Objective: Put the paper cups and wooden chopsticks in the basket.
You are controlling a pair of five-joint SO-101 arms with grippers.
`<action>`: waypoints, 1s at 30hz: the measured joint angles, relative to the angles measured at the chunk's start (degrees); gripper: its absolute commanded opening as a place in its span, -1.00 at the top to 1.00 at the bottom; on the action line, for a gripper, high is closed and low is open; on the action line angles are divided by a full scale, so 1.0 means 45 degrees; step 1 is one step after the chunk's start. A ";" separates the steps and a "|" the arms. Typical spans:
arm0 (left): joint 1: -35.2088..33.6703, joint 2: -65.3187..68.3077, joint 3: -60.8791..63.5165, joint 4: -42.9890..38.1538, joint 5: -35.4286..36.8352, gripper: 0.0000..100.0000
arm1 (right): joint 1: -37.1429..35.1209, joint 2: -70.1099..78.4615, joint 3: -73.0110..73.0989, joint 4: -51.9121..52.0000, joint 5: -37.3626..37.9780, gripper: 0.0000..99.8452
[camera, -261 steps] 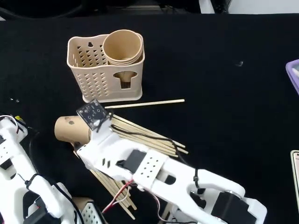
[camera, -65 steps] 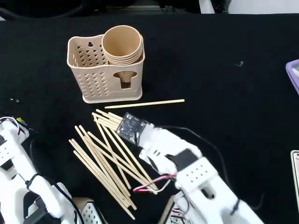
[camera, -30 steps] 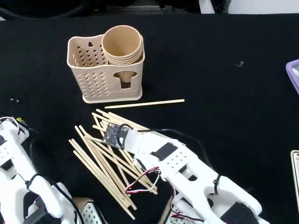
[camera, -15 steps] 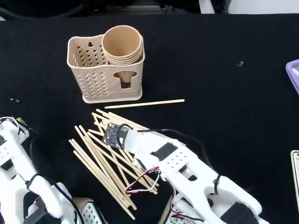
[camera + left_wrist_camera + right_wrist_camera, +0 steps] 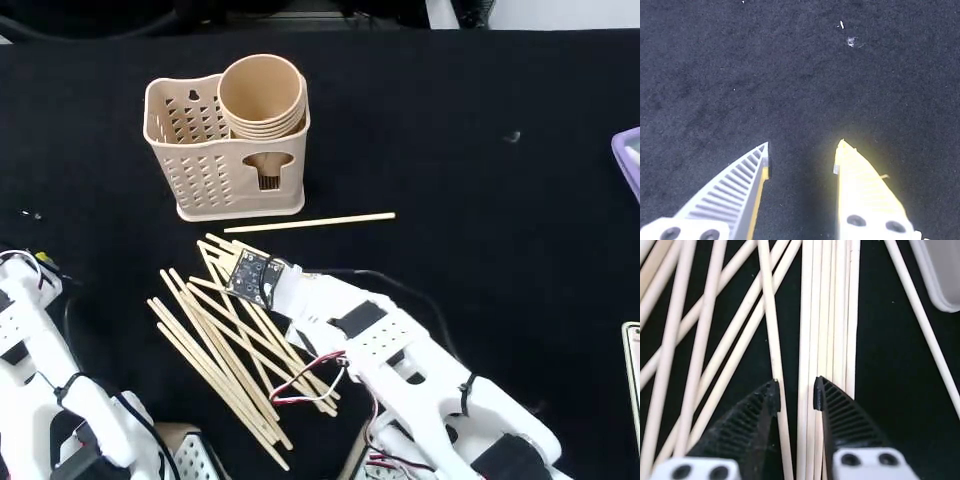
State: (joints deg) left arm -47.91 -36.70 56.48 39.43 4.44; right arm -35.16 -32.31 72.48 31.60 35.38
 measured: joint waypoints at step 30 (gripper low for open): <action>0.0000 0.0000 0.0000 0.0000 0.0000 0.56 | -0.0020 0.2540 -0.1875 0.1211 0.0020 0.98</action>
State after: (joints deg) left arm -47.91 -36.70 56.48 39.43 4.44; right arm -35.25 -20.88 64.04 37.05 35.47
